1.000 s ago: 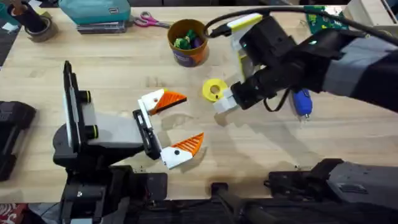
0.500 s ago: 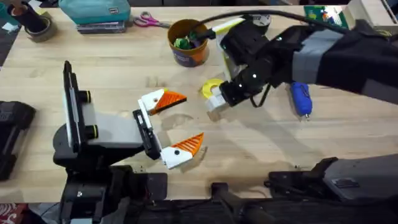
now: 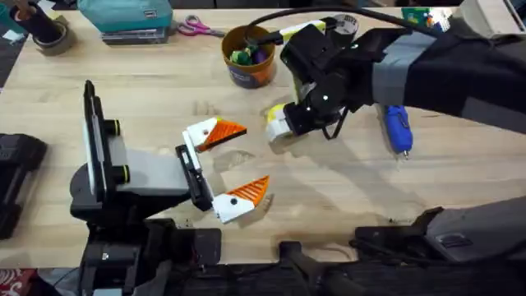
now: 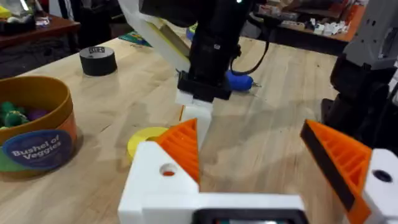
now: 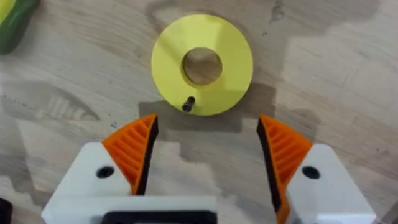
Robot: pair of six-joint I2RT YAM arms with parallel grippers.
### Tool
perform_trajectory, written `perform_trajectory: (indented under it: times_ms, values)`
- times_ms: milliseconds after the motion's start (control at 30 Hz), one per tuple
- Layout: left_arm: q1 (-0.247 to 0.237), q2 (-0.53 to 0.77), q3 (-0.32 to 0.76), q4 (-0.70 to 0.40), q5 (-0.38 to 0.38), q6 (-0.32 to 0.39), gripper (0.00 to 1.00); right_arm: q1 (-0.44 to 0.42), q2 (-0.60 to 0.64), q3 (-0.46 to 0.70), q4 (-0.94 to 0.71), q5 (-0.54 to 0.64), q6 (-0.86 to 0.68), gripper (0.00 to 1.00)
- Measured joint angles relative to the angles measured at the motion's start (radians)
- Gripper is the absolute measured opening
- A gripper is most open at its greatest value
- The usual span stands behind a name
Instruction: Pick up the gripper from the table and insert it into the empty holder that is missing its gripper. Then pick up a screw, insert it into the mounting hole, and use the screwdriver to tighten it. Finally, clean up the table by picking up the vegetable and placing it into the bucket.
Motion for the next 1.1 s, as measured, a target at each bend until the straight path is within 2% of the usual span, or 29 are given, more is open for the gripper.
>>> perform_trajectory:
  times_ms: [100, 433, 1100]
  values:
    - [0.0, 0.0, 0.0, 0.0, 0.0, 0.0, 0.986, 0.015, 0.0, 0.011, -0.002, 0.018, 0.011, 0.877]
    - [0.0, 0.0, 0.0, 0.0, 0.0, 0.0, 0.986, 0.039, 0.002, 0.017, 0.01, 0.037, 0.021, 0.857]
    - [0.0, 0.0, 0.0, 0.0, 0.0, 0.0, 0.986, 0.063, 0.045, 0.023, 0.028, 0.063, 0.034, 0.727]
